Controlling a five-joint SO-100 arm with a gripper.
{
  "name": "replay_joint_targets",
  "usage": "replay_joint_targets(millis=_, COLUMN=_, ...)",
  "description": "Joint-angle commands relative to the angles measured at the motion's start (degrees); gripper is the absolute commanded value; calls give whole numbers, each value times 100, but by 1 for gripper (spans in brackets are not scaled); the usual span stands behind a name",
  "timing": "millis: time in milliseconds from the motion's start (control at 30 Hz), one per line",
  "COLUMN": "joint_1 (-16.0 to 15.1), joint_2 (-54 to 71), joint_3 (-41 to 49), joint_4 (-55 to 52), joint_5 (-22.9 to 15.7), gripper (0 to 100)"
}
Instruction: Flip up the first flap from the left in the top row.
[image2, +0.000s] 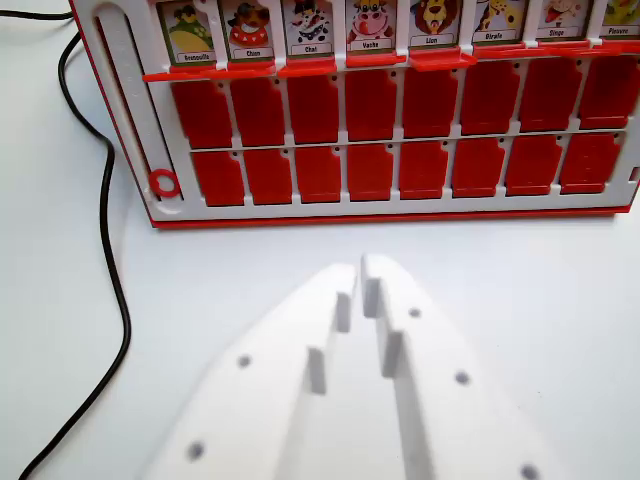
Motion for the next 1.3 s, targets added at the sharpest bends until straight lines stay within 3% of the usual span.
replay_joint_targets(millis=0, joint_1=-35, joint_2=334, joint_3=-387, joint_4=-18, joint_5=-88, gripper=0)
replay_joint_targets(millis=1033, joint_1=-26, joint_2=360, joint_3=-316, joint_4=0, joint_5=-79, gripper=0)
replay_joint_targets(millis=1267, joint_1=-202, joint_2=-272, joint_3=-545, joint_4=-18, joint_5=62, gripper=0)
